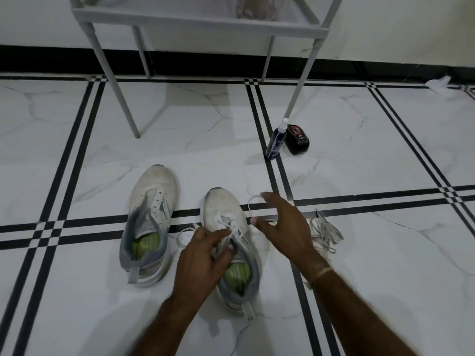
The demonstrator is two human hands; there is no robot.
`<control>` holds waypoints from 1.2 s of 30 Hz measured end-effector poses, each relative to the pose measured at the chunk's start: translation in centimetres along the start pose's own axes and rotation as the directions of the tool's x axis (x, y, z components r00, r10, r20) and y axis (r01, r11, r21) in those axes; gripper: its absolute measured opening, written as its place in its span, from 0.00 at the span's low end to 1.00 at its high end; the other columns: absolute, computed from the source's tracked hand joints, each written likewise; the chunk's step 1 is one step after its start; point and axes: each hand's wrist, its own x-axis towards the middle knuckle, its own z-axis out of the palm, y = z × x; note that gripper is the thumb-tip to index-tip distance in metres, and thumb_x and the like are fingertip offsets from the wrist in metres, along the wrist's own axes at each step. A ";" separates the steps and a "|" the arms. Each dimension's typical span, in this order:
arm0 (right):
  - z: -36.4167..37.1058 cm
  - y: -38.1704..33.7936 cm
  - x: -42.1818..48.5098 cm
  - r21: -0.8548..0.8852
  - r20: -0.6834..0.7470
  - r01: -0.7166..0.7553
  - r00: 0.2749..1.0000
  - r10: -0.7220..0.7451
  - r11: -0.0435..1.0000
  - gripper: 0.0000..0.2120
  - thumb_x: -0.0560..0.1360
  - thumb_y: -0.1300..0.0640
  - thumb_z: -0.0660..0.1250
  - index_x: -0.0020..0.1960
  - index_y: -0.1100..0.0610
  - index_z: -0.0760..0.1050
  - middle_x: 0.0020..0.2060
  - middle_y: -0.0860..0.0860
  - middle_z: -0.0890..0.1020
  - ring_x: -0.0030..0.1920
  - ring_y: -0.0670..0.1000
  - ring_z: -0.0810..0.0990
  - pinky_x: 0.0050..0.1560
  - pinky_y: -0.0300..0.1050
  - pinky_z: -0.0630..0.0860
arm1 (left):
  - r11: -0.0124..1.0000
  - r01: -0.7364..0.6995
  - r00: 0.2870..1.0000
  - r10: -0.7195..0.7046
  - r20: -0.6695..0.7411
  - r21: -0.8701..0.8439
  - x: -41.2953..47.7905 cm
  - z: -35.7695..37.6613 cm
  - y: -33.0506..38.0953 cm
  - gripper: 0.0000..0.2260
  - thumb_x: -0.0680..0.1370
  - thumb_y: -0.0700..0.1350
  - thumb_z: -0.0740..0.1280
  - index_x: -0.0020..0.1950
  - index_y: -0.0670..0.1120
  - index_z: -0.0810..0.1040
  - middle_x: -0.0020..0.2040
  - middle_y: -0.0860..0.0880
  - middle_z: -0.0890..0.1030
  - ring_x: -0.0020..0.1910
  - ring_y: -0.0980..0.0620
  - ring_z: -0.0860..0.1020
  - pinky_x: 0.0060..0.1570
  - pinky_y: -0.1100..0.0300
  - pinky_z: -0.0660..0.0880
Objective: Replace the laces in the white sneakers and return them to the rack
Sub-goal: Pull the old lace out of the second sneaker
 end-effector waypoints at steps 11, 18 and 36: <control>3.3 -1.5 -3.0 -0.082 0.152 0.174 0.975 -0.160 0.981 0.06 0.75 0.50 0.70 0.40 0.50 0.81 0.32 0.43 0.78 0.34 0.43 0.76 0.37 0.36 0.70 | 0.923 -0.078 0.997 0.082 0.004 0.377 2.3 0.2 1.1 0.03 0.79 0.51 0.67 0.51 0.54 0.78 0.46 0.55 0.79 0.43 0.51 0.79 0.38 0.58 0.70; 2.8 -0.8 -3.1 0.194 0.174 -0.190 0.972 0.157 0.963 0.10 0.73 0.55 0.74 0.33 0.52 0.81 0.28 0.52 0.83 0.31 0.50 0.83 0.41 0.55 0.84 | 0.998 -0.041 0.999 0.040 -0.027 -0.054 2.2 -0.3 -1.0 0.04 0.78 0.47 0.70 0.47 0.55 0.77 0.49 0.57 0.76 0.46 0.60 0.76 0.42 0.56 0.74; 3.1 -1.0 -2.3 0.041 0.155 -0.108 0.983 0.100 0.993 0.12 0.72 0.51 0.76 0.33 0.56 0.81 0.28 0.50 0.82 0.33 0.50 0.81 0.39 0.48 0.80 | 0.973 -0.036 0.999 0.040 -0.014 0.227 3.3 -0.5 0.1 0.12 0.72 0.63 0.69 0.47 0.57 0.81 0.39 0.59 0.79 0.45 0.54 0.75 0.48 0.52 0.68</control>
